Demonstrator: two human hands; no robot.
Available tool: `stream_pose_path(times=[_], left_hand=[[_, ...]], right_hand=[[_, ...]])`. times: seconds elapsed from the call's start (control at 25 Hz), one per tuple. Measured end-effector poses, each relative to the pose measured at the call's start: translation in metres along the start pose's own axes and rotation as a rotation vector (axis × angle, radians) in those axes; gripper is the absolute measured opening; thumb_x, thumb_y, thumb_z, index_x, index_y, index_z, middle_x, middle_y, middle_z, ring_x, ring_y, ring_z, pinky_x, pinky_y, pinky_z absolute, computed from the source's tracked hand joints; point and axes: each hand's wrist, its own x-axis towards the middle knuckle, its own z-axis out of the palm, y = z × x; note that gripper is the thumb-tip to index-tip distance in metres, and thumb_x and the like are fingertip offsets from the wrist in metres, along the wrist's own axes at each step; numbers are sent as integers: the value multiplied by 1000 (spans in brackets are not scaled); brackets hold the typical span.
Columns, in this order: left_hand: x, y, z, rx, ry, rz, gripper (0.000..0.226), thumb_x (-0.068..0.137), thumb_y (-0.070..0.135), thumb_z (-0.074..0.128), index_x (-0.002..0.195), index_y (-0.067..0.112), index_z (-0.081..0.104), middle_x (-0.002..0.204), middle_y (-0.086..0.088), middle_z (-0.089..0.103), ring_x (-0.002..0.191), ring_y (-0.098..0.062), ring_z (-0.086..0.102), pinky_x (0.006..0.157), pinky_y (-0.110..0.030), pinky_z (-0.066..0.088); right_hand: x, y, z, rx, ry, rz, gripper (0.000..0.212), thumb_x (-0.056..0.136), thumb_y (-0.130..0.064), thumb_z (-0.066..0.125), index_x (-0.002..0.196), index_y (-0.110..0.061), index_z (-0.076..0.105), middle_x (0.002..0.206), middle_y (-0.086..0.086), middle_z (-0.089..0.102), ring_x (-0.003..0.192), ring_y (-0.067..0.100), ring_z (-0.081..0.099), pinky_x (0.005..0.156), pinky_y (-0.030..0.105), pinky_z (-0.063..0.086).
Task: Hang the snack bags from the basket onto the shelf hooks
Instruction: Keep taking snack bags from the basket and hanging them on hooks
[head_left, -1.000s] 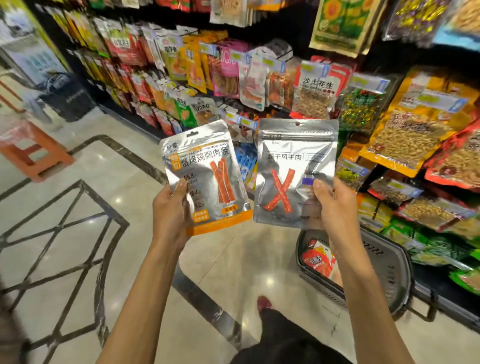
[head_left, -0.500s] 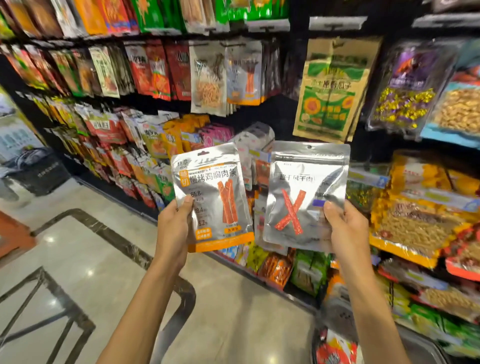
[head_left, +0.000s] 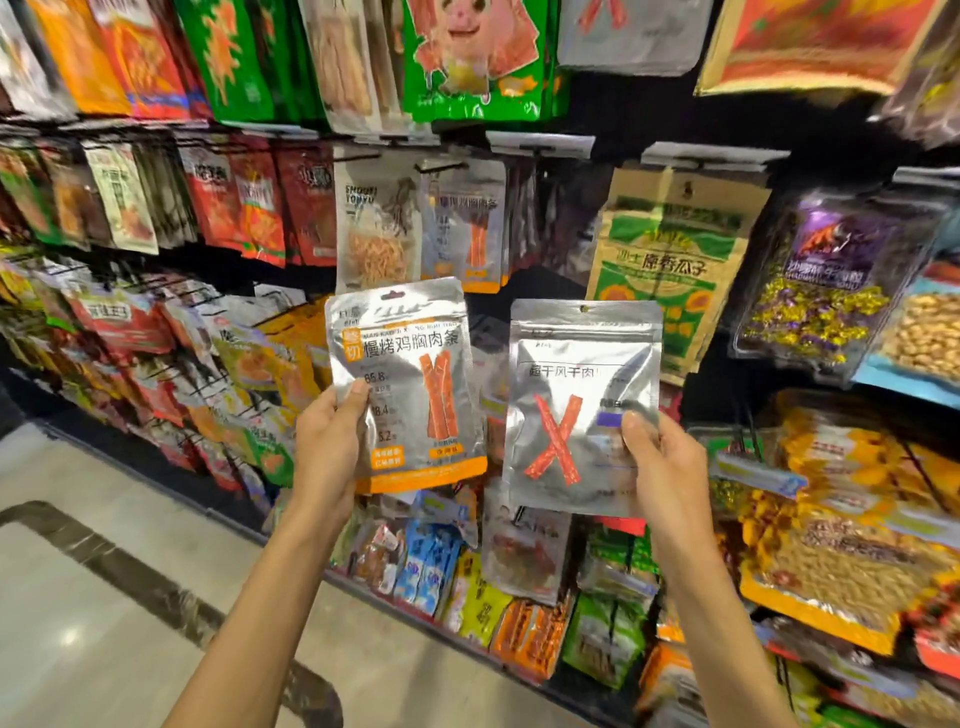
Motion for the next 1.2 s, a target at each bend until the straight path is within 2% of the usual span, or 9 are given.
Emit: stream_pose_path(times=[0.08, 0.12, 0.28, 0.4, 0.6, 0.72, 0.96, 1.08, 1.2], left_hand=[[36, 3, 0, 6, -41, 20, 21, 99, 30, 55, 89, 17, 68, 82, -9, 63, 76, -20, 57, 73, -36, 45], [47, 6, 2, 34, -41, 35, 24, 100, 30, 54, 83, 15, 64, 69, -8, 58, 64, -19, 52, 64, -34, 41], [111, 23, 7, 74, -121, 115, 35, 102, 26, 49, 69, 17, 45, 39, 11, 32, 36, -5, 28, 42, -26, 23], [151, 33, 9, 64, -178, 154, 30, 102, 25, 50, 73, 18, 54, 38, 12, 36, 35, -2, 30, 39, -19, 25], [204, 42, 19, 84, -274, 194, 33, 101, 28, 51, 72, 12, 55, 40, 9, 41, 37, -8, 34, 40, -24, 27], [223, 42, 27, 103, -302, 215, 38, 101, 28, 51, 66, 15, 51, 40, 6, 39, 37, -12, 34, 42, -26, 26], [250, 31, 38, 38, -348, 210, 25, 99, 32, 55, 78, 28, 67, 62, -13, 46, 55, -23, 37, 54, -34, 31], [253, 27, 37, 33, -353, 211, 28, 99, 32, 55, 74, 29, 67, 54, -10, 41, 46, -19, 32, 49, -31, 27], [255, 25, 37, 43, -367, 214, 26, 101, 31, 52, 78, 20, 61, 41, 4, 34, 35, -13, 26, 42, -27, 21]], right_hand=[[18, -8, 16, -22, 51, -27, 21, 101, -27, 52, 102, -16, 70, 90, -3, 72, 84, 14, 68, 78, 34, 51], [24, -12, 20, -28, 60, -42, 21, 100, -28, 52, 101, -16, 69, 85, -7, 69, 78, 9, 64, 72, 29, 49], [55, -21, 52, -51, 167, -102, 22, 100, -25, 54, 106, -11, 70, 83, -14, 62, 80, 2, 56, 69, 20, 43], [71, -30, 73, -57, 238, -125, 17, 98, -26, 57, 95, -22, 73, 76, -17, 69, 80, 8, 62, 73, 30, 48], [80, -33, 100, -19, 352, -146, 16, 94, -33, 60, 98, -31, 75, 87, 1, 75, 94, 36, 69, 81, 65, 53], [83, -40, 107, -36, 376, -162, 17, 96, -32, 59, 102, -31, 75, 90, 6, 74, 93, 37, 68, 81, 65, 52], [91, -55, 114, -39, 385, -176, 42, 99, -23, 55, 77, -54, 72, 88, 9, 66, 85, 29, 61, 82, 48, 49], [97, -54, 112, -53, 393, -183, 27, 98, -28, 57, 83, -41, 75, 94, 22, 68, 93, 48, 63, 82, 64, 52], [103, -58, 115, -57, 383, -188, 32, 99, -26, 56, 81, -44, 75, 93, 16, 71, 94, 39, 66, 86, 60, 52]])
